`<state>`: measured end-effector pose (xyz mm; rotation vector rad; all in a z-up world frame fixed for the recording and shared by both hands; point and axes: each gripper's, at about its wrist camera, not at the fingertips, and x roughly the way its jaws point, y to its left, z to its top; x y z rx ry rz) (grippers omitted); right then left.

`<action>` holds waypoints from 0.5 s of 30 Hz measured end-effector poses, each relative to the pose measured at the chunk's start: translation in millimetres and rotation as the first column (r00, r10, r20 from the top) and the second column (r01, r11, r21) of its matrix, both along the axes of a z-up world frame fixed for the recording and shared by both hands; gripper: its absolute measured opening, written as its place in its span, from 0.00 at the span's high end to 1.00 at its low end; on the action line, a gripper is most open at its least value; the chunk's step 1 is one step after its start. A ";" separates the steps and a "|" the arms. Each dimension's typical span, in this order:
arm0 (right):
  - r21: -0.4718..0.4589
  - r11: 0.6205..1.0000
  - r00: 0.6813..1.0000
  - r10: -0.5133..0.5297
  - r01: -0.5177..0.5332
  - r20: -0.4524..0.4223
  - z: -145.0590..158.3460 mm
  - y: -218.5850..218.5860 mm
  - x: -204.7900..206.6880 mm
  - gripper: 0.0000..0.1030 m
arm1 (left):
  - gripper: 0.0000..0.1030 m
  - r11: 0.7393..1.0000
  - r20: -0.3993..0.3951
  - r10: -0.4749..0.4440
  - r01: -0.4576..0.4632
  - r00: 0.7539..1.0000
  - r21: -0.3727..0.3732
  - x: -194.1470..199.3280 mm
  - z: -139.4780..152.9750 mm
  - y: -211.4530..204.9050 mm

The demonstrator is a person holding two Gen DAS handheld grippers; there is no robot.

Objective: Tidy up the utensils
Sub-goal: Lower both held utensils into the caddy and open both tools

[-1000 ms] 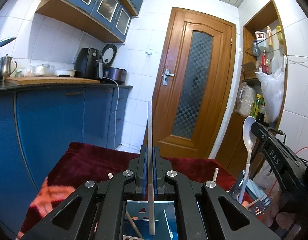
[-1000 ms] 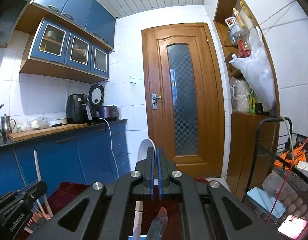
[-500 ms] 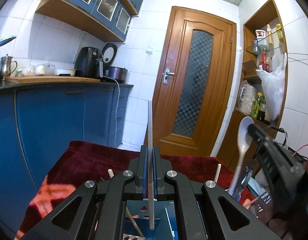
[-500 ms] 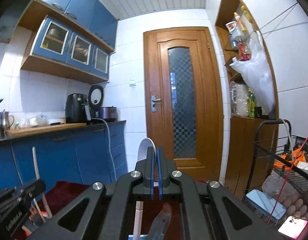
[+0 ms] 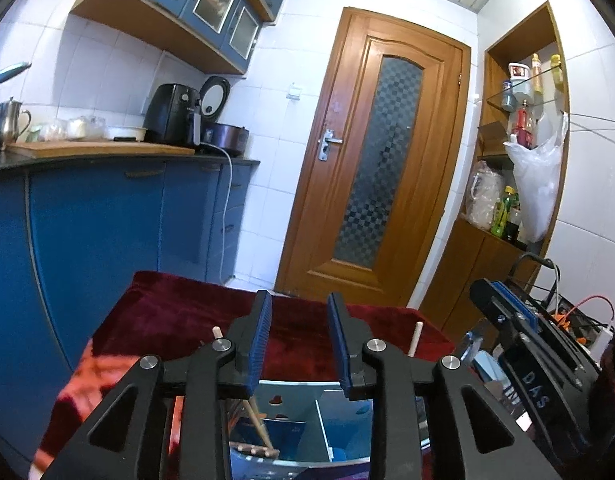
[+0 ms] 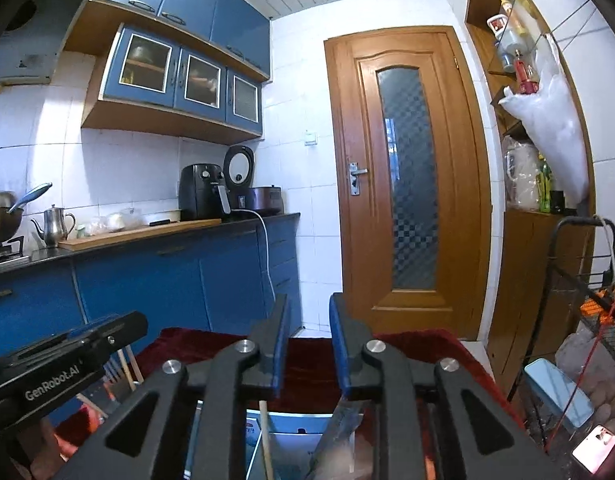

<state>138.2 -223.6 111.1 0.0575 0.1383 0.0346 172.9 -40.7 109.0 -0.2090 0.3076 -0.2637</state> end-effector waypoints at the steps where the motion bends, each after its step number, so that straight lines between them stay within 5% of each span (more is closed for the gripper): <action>1: 0.008 1.000 1.000 0.006 -0.006 0.001 2.6 -0.7 -3.2 0.78 | 0.71 1.000 0.006 -0.002 0.002 1.000 0.001 -3.8 3.0 0.2; 15: 0.113 0.988 0.994 0.106 -0.105 -0.002 44.0 -6.2 -74.8 0.75 | 0.71 0.998 0.083 -0.014 0.009 0.996 0.068 -84.2 51.5 3.6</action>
